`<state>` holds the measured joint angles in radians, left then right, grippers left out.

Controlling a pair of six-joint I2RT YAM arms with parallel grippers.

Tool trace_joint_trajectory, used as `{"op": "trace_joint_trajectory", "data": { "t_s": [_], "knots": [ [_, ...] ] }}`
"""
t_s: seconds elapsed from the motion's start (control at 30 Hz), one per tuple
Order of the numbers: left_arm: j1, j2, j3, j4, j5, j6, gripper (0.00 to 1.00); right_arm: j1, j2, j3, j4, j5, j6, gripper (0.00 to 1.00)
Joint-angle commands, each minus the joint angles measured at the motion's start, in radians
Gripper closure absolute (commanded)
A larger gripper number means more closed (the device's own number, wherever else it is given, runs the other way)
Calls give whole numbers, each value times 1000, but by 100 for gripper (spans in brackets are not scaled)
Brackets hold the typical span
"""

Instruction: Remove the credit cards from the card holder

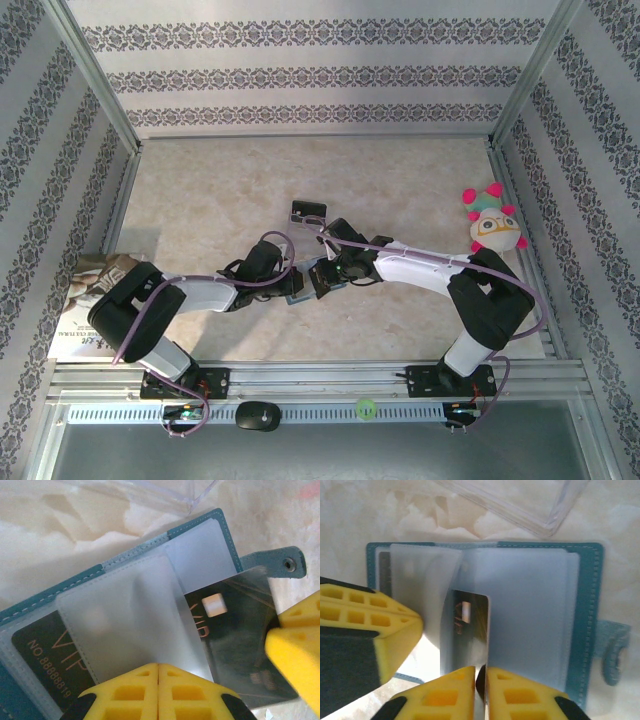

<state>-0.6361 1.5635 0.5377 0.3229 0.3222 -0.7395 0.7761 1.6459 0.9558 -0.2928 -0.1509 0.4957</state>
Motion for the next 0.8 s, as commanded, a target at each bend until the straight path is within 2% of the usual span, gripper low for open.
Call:
{"op": "trace_joint_trajectory", "data": {
  "t_s": [0.0,0.13,0.2,0.3,0.37,0.43,0.53,0.67,0.77],
  "knots": [
    [-11,31,7,22,6,-10,93,-1,15,-2,27,-40,15,81],
    [-11,23,1,14,3,-5,94,-7,13,-9,45,-58,28,77],
    [-12,16,-2,8,0,-5,94,-10,10,-11,42,-43,26,81],
    [-12,-7,-11,-11,-7,-7,94,-13,-3,-8,17,-7,11,93],
    [-7,-46,-26,-27,-17,-10,87,-16,-32,-6,-12,28,-4,100],
    [1,-103,-42,-44,-21,-12,76,-21,-76,-8,-33,44,-25,100],
    [18,-206,-45,-98,-22,1,66,-32,-154,2,-62,48,-66,100],
    [47,-341,-8,-210,-20,38,54,-49,-210,63,-91,-17,-163,100],
    [80,-408,16,-297,-18,69,49,-49,-187,183,-136,-29,-311,100]
  ]
}}
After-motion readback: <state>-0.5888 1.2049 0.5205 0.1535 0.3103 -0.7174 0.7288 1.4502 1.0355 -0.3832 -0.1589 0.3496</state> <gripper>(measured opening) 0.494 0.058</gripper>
